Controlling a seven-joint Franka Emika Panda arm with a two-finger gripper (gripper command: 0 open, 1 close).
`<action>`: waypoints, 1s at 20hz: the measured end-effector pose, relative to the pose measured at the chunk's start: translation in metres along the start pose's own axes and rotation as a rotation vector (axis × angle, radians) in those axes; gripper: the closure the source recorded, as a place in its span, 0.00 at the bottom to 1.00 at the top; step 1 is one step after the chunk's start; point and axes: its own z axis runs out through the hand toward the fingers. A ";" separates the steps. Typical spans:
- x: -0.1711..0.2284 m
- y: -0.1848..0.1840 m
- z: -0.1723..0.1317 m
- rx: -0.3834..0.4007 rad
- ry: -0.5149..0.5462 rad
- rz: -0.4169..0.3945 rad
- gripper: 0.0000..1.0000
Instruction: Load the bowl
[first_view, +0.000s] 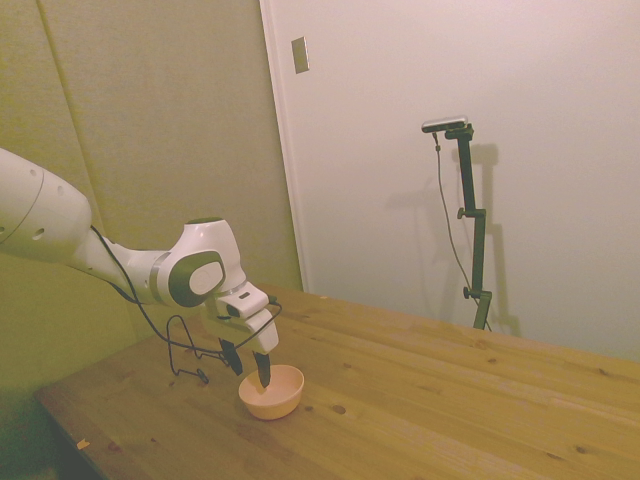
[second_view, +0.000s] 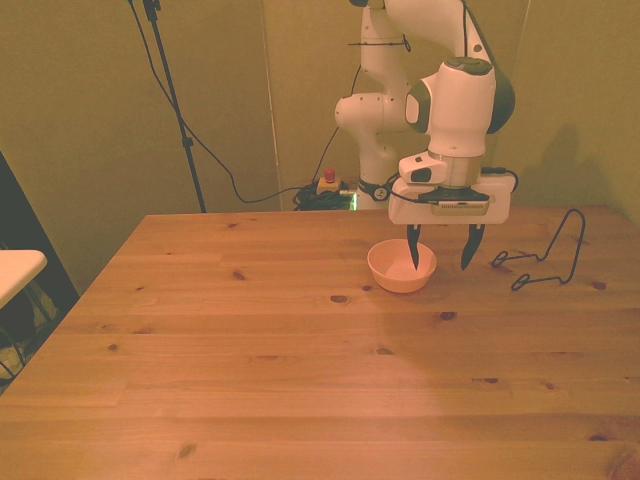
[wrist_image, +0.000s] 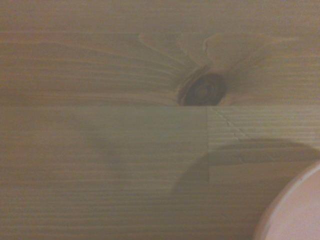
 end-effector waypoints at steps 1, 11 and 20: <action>0.000 0.000 0.000 -0.001 -0.001 0.001 1.00; 0.003 0.004 0.005 -0.009 -0.009 0.008 1.00; 0.008 0.009 0.005 0.005 -0.026 0.012 1.00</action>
